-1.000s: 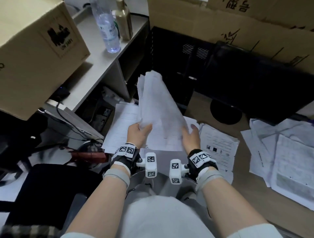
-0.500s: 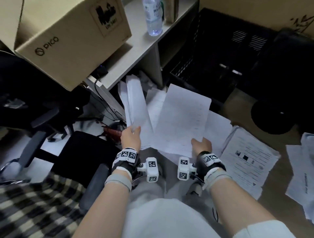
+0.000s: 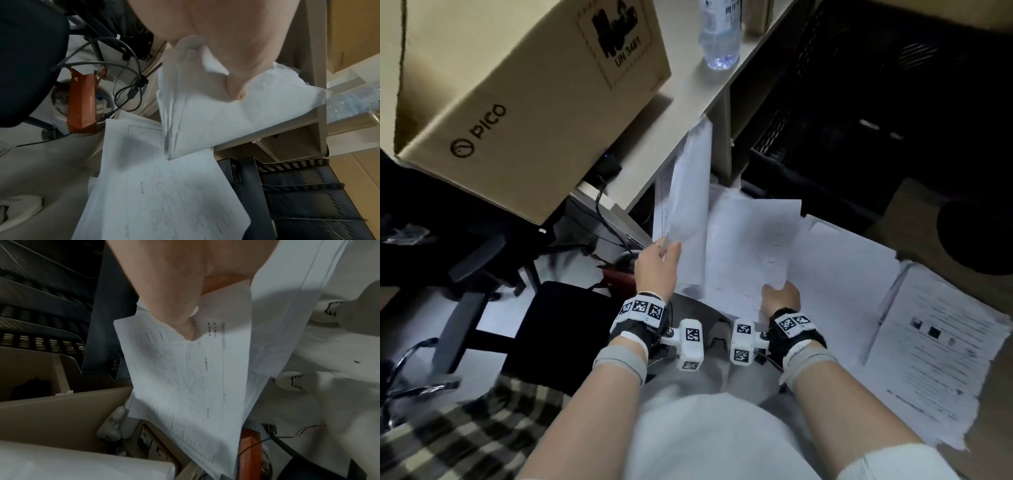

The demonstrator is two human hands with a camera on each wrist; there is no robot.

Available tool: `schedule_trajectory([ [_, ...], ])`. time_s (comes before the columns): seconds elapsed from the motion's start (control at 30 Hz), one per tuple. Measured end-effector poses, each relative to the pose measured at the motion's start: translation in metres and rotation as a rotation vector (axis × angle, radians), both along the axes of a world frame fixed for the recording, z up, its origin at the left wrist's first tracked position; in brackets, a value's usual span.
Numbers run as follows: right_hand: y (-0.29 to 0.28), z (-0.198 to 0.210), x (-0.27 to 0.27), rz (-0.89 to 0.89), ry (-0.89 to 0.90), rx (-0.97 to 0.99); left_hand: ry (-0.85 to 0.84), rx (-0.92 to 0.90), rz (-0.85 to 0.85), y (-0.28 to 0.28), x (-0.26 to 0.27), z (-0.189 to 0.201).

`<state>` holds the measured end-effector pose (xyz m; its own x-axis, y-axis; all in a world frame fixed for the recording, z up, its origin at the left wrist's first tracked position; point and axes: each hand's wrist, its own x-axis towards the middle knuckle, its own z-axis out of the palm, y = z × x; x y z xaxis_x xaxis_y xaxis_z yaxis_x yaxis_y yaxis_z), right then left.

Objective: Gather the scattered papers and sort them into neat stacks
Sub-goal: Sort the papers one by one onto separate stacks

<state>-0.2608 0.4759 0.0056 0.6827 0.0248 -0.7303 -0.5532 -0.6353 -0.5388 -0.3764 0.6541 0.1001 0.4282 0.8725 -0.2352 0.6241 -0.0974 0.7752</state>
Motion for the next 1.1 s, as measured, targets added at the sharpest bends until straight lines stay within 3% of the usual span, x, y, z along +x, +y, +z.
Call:
schedule_trajectory([
  [0.23, 0.053, -0.016, -0.004, -0.061, 0.103, 0.044, -0.047, -0.097, 0.015, 0.036, 0.004, -0.005],
  [0.43, 0.063, -0.007, -0.001, -0.074, 0.19, 0.126, -0.075, -0.178, -0.047, 0.038, 0.013, -0.023],
  [0.57, 0.044, 0.016, 0.012, -0.029, -0.014, 0.108, -0.06, -0.189, -0.131, 0.025, 0.032, -0.028],
  [0.73, 0.02, 0.075, 0.036, 0.11, -0.09, 0.472, -0.09, -0.341, -0.227, -0.021, 0.062, -0.021],
  [0.9, -0.015, 0.109, 0.057, 0.254, -0.132, 0.475, -0.253, -0.637, -0.222, -0.065, 0.092, -0.004],
  [1.1, -0.074, 0.131, 0.074, 0.26, -0.159, 0.486, -0.36, -0.809, -0.136, -0.12, 0.118, 0.019],
])
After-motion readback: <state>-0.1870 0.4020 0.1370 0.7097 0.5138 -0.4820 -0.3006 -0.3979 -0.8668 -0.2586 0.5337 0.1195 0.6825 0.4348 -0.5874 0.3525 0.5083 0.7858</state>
